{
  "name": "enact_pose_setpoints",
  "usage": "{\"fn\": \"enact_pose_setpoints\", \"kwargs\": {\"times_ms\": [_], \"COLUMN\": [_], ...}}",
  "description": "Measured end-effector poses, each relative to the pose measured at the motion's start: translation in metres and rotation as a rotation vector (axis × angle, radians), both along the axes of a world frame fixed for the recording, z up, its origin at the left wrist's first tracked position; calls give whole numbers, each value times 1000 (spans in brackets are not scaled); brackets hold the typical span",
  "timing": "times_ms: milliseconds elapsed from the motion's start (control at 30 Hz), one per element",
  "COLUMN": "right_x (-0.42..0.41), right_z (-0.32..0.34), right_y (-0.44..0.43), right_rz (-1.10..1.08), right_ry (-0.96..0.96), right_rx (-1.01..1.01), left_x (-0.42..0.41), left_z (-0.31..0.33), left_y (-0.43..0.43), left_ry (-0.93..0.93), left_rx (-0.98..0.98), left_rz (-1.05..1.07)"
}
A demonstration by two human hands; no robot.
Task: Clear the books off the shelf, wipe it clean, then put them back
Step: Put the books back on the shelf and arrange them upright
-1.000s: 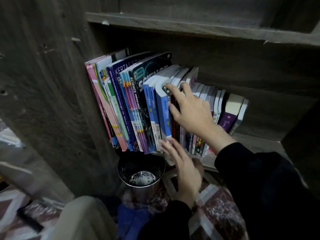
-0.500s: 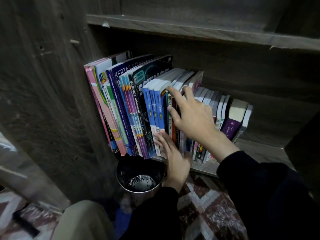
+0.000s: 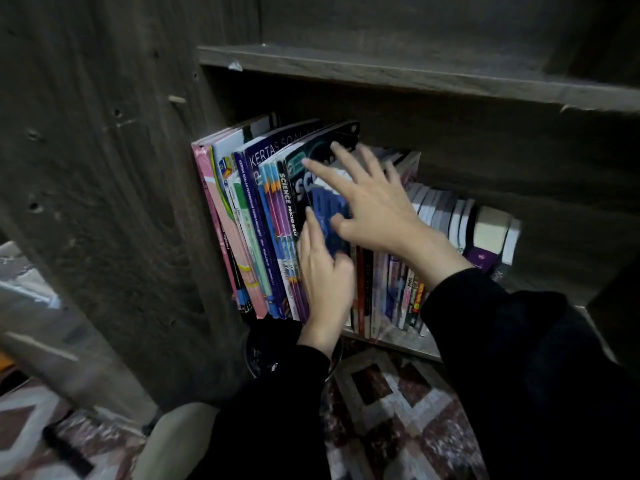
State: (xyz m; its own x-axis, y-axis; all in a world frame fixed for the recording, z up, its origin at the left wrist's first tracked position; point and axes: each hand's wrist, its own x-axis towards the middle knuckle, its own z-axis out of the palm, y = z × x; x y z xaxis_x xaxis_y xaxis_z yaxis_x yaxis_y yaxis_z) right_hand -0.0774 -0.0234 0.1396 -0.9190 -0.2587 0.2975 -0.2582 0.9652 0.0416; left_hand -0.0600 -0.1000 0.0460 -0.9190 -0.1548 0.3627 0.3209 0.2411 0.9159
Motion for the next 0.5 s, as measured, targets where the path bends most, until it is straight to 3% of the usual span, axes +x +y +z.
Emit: {"fn": "enact_pose_setpoints", "kwargs": {"times_ms": [67,233,367,500], "right_x": [-3,8,8,7], "right_z": [0,-5,-6,-6], "right_y": [5,20,21,22], "right_rz": [-2,-27,-44,-44], "right_ry": [-86,-37,-38,-30], "right_rx": [54,51,66,76], "left_x": [5,0,-9,-33], "left_z": [0,-3,10,16], "left_y": [-4,-17,-23,-33], "left_ry": [33,86,-23,-79], "left_rx": [-41,-269,-521,-668], "left_rz": [-42,-104,-56,-169]}}
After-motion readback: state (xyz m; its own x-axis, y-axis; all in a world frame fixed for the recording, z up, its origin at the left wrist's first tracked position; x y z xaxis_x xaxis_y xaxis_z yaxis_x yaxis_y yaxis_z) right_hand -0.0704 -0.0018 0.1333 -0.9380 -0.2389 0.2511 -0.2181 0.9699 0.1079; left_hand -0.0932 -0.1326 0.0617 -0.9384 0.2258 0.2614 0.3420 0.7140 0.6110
